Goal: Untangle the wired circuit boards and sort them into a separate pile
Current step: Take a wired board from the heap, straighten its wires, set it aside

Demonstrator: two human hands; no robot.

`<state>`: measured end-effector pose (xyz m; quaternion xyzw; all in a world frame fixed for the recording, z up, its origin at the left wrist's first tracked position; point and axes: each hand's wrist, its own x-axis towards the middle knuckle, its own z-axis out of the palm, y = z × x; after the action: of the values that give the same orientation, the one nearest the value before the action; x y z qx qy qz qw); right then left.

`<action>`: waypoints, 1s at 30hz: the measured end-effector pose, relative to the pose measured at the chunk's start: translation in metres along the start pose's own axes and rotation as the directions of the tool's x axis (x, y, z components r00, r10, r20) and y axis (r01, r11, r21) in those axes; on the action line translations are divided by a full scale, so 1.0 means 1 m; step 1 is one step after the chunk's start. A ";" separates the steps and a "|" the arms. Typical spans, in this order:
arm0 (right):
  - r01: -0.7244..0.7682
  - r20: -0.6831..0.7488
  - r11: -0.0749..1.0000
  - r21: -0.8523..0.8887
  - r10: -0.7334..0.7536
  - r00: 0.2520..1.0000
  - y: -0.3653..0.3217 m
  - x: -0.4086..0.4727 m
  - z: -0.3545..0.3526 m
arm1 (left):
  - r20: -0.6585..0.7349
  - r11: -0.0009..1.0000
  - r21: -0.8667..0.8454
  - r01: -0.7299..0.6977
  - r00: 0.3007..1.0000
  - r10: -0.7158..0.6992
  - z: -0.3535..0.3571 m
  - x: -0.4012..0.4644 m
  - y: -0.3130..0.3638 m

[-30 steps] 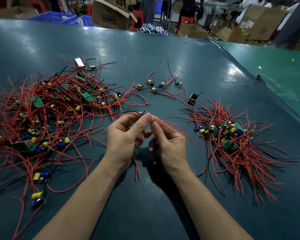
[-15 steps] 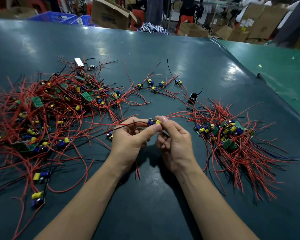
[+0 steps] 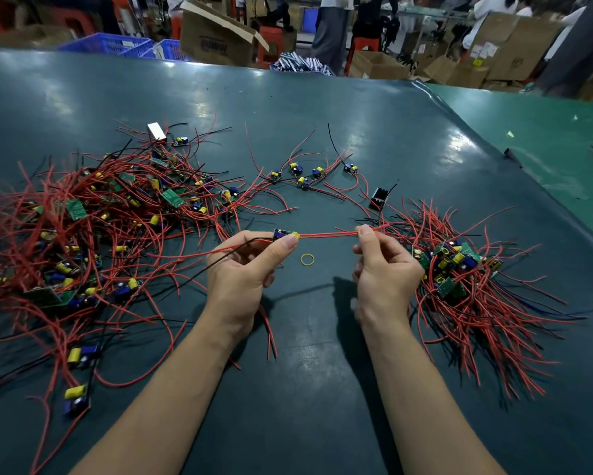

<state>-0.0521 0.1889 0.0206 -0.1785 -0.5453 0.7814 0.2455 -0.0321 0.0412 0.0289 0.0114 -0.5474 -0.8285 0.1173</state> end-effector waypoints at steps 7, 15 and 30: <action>0.277 -0.053 0.910 -0.309 -0.307 0.950 0.002 0.000 -0.002 | 0.044 0.996 0.085 -0.022 0.999 0.018 -0.001 -0.001 0.001; 0.203 -0.183 0.965 -0.163 -0.232 0.955 -0.001 0.006 -0.003 | 0.055 0.997 0.077 -0.010 0.998 0.005 0.001 -0.002 0.001; 0.285 -0.195 0.944 -0.164 -0.314 0.929 -0.008 0.004 -0.006 | -0.069 0.994 -0.106 -0.002 0.998 -0.005 -0.009 0.007 0.005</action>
<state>-0.0502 0.1986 0.0263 -0.1937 -0.5865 0.6722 0.4082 -0.0367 0.0293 0.0309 0.0340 -0.4982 -0.8557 0.1358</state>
